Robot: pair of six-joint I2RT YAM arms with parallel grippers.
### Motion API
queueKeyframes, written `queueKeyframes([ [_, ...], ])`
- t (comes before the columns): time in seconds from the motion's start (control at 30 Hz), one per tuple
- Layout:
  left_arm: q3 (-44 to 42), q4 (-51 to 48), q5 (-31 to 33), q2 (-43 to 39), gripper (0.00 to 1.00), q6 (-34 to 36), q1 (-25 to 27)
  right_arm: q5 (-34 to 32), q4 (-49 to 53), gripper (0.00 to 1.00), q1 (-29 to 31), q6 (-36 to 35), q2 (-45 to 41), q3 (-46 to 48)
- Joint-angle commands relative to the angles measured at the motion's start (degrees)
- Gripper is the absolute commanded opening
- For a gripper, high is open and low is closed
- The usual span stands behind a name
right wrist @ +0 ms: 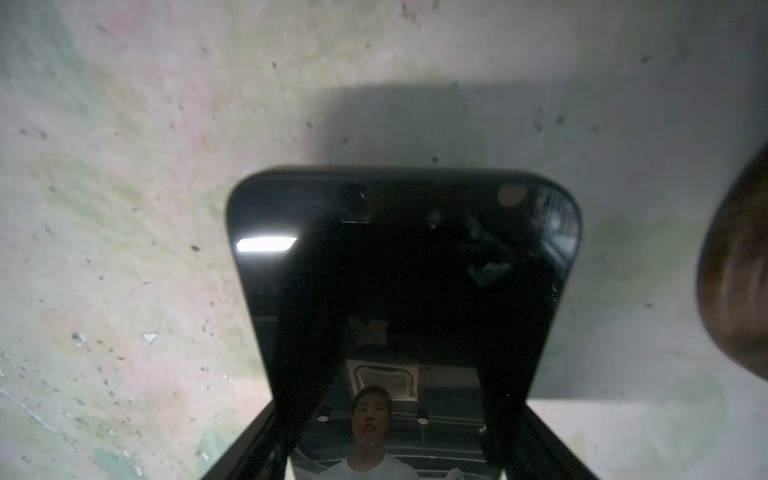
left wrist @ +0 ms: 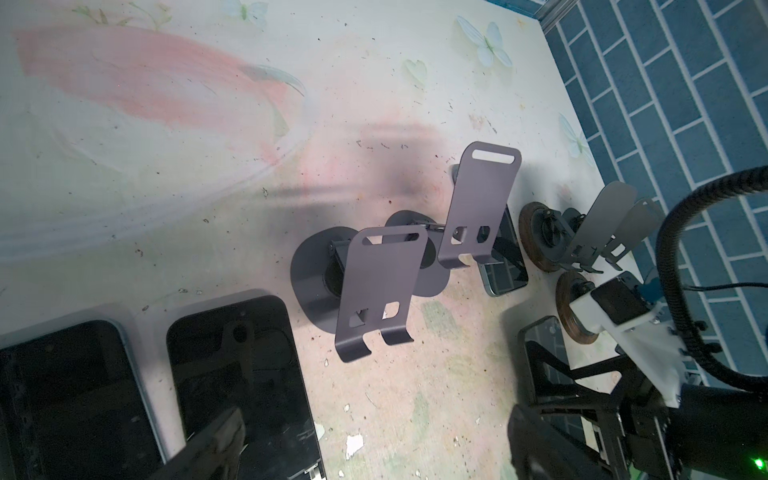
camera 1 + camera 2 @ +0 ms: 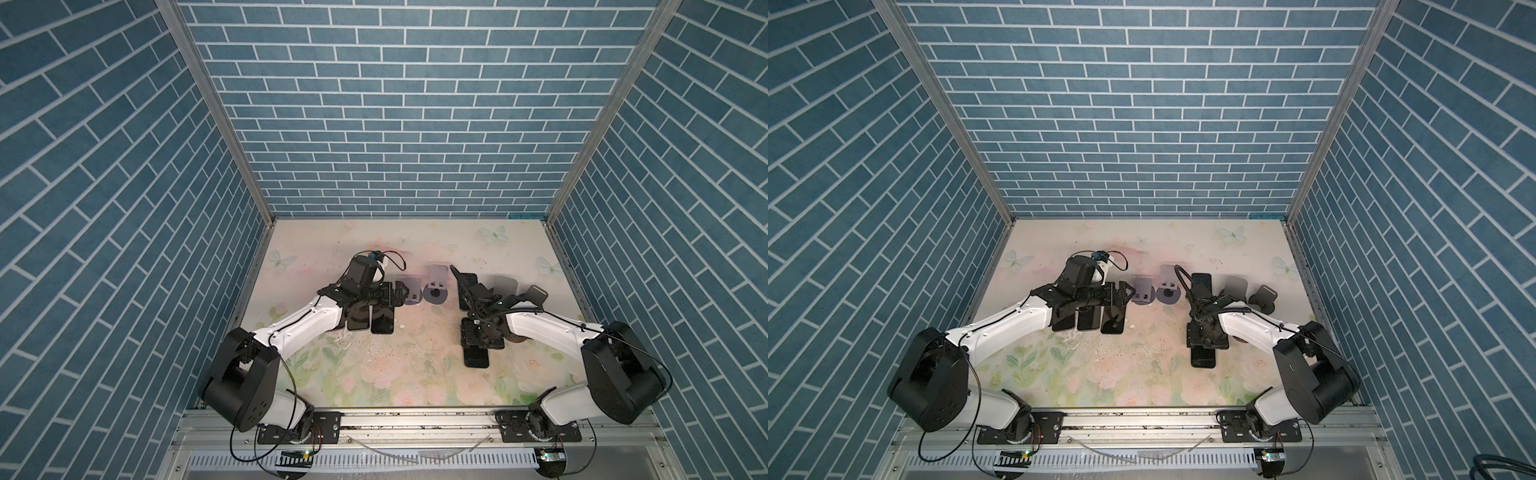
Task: Remove the phone from the phone stand
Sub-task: 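Carry the black phone nearer and lower it flat onto the table with the right gripper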
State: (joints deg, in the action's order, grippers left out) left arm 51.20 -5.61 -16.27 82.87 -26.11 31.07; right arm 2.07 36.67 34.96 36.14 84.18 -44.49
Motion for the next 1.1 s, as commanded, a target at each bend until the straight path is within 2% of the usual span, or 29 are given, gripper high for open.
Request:
queueKeyframes([
  [0.0, 1.3, 0.3, 0.5, 0.4, 1.0, 0.6, 0.4, 0.6, -0.2, 0.61, -0.2, 0.9, 0.9, 0.5],
  [0.57, 1.2, 0.5, 0.7, 1.2, 1.0, 0.7, 0.3, -1.0, 0.4, 0.65, -0.2, 1.1, 4.6, -0.3],
  [0.9, 1.4, 0.6, 0.7, 1.9, 1.0, 0.9, 0.3, -1.8, 1.5, 0.74, -0.3, 1.0, 5.2, -1.1],
  [1.07, 1.4, 0.7, 0.6, 2.1, 1.0, 0.9, 0.3, -2.0, 2.0, 0.76, -0.3, 0.9, 5.5, -1.8],
])
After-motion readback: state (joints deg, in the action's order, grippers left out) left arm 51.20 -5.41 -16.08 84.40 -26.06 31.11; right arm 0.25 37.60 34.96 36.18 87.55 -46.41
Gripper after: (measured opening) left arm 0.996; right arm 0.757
